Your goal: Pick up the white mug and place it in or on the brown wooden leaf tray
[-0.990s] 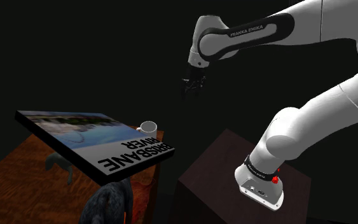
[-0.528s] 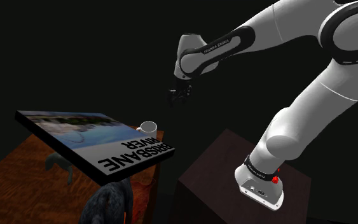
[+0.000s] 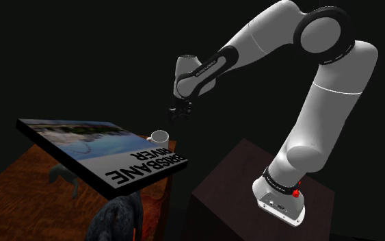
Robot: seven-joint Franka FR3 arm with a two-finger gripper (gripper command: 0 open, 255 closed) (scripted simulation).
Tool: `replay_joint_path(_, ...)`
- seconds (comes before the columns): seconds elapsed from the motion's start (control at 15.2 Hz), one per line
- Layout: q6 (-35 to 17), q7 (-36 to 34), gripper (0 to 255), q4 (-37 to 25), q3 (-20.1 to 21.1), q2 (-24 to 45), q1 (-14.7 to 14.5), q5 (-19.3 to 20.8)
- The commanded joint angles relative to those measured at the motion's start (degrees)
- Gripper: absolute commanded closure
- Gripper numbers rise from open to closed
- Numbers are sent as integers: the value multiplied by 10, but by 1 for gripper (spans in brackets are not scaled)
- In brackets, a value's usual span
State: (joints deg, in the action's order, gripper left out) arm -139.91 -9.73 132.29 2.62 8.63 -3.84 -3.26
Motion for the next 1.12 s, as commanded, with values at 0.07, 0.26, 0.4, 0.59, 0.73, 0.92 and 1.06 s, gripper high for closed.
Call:
replay_joint_path(0.07,-30,-7,0,-47,-2,77,-4,12)
replay_joint_path(0.26,-50,-14,0,-96,-5,146,-10,24)
replay_joint_path(0.4,-59,-19,0,-133,-8,192,-15,30)
replay_joint_path(0.59,-70,-23,0,-168,-10,238,-19,36)
replay_joint_path(0.73,-81,-23,0,-170,-10,251,-19,37)
replay_joint_path(0.92,-96,-24,0,-175,-10,271,-19,38)
replay_joint_path(1.06,-104,-25,0,-178,-10,282,-19,39)
